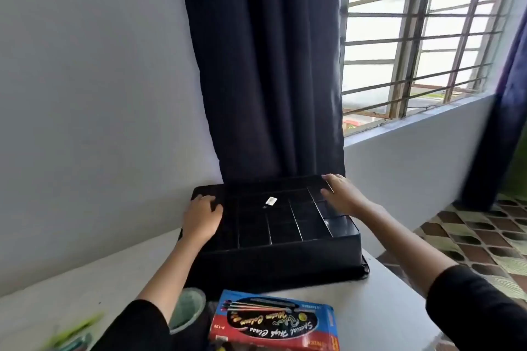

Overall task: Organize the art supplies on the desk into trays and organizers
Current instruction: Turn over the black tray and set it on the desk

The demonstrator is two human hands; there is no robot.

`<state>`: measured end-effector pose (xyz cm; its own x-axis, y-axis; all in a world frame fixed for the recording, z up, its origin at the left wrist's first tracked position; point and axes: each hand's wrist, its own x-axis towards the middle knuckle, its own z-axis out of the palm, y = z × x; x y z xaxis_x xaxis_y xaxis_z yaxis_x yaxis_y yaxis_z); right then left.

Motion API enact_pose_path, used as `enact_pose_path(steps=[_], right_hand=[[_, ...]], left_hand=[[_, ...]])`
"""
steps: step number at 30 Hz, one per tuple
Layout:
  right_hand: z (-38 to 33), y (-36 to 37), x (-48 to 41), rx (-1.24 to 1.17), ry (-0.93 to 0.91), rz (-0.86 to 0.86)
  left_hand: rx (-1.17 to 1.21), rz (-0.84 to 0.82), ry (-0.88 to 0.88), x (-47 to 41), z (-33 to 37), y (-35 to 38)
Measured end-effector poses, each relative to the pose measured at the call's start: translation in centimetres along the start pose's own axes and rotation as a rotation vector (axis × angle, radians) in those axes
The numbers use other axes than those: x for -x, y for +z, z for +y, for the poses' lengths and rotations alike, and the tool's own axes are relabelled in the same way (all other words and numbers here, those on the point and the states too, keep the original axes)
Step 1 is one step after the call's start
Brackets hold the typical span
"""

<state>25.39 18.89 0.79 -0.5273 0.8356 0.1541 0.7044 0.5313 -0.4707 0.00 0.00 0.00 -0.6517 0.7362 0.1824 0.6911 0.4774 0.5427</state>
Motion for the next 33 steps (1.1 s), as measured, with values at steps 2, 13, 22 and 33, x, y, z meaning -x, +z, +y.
enact_pose_path(steps=[2,13,22,33], right_hand=[[0.7,0.4,0.4,-0.035,0.083,-0.035],[0.7,2.8,0.7,-0.089,0.449,-0.120],[0.4,2.3,0.9,-0.136,0.435,-0.025],[-4.8,-1.3,2.8,-0.310,0.258,0.390]], left_hand=[[-0.046,0.027,-0.113,-0.2,-0.7,0.2],[-0.070,0.035,-0.336,-1.4,-3.2,1.0],[0.085,0.181,-0.305,-0.4,-3.2,-0.2],[0.369,0.628,-0.374,2.7,-2.7,-6.0]])
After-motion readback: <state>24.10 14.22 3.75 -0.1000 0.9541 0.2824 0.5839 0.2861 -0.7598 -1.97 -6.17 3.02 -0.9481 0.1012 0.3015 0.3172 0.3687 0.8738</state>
